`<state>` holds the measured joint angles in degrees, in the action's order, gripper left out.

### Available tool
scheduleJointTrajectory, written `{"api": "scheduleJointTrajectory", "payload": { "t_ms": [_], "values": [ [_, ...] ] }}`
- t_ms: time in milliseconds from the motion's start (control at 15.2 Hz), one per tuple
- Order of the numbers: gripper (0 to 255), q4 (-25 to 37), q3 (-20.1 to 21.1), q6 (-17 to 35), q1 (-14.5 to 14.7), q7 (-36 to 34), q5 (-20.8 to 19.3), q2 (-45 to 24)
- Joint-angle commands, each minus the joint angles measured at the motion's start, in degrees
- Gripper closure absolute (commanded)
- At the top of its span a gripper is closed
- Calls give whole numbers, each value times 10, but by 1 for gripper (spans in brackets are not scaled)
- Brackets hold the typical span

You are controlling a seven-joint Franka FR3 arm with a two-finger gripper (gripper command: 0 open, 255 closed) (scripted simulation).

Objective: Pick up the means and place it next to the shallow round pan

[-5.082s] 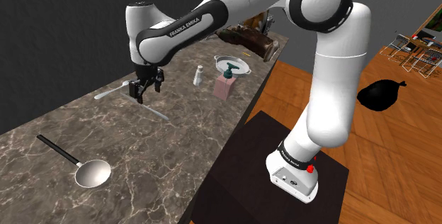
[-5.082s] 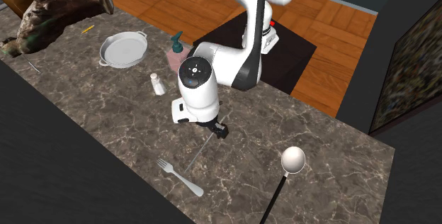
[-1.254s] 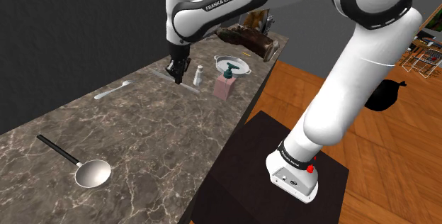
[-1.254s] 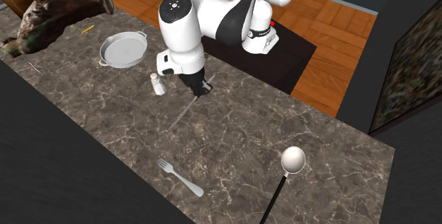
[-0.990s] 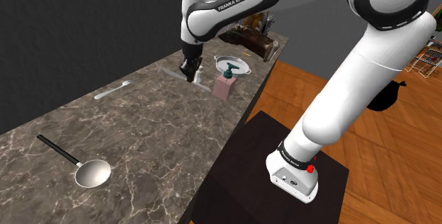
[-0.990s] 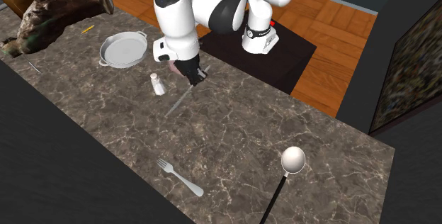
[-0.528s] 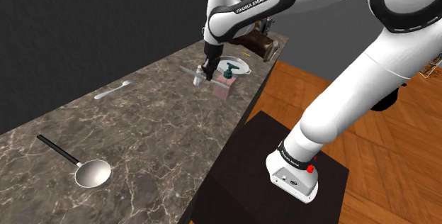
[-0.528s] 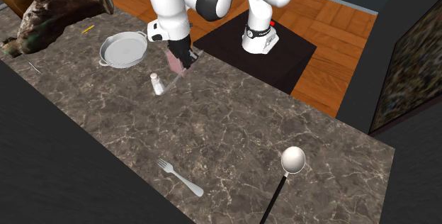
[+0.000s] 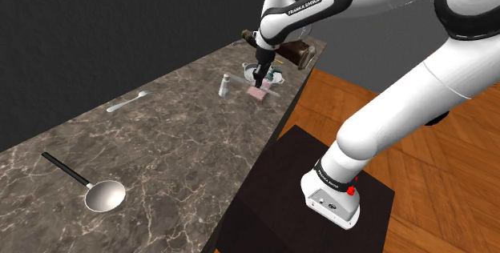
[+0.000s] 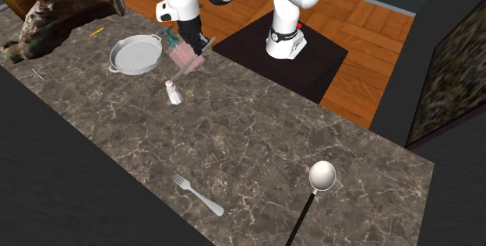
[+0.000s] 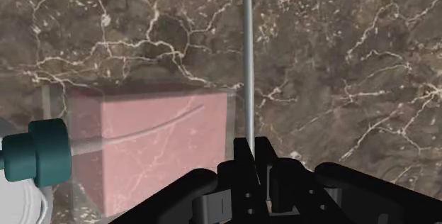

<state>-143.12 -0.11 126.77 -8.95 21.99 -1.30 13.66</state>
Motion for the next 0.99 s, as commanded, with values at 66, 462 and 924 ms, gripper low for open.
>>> {"api": "scheduleJointTrajectory", "payload": {
  "t_ms": [66,462,924],
  "values": [
    [255,-15,-31,1,-24,45,-13,14],
    [255,-25,-86,12,-65,125,-37,16],
    [255,-48,-89,74,-65,126,-35,-24]
  ]
}}
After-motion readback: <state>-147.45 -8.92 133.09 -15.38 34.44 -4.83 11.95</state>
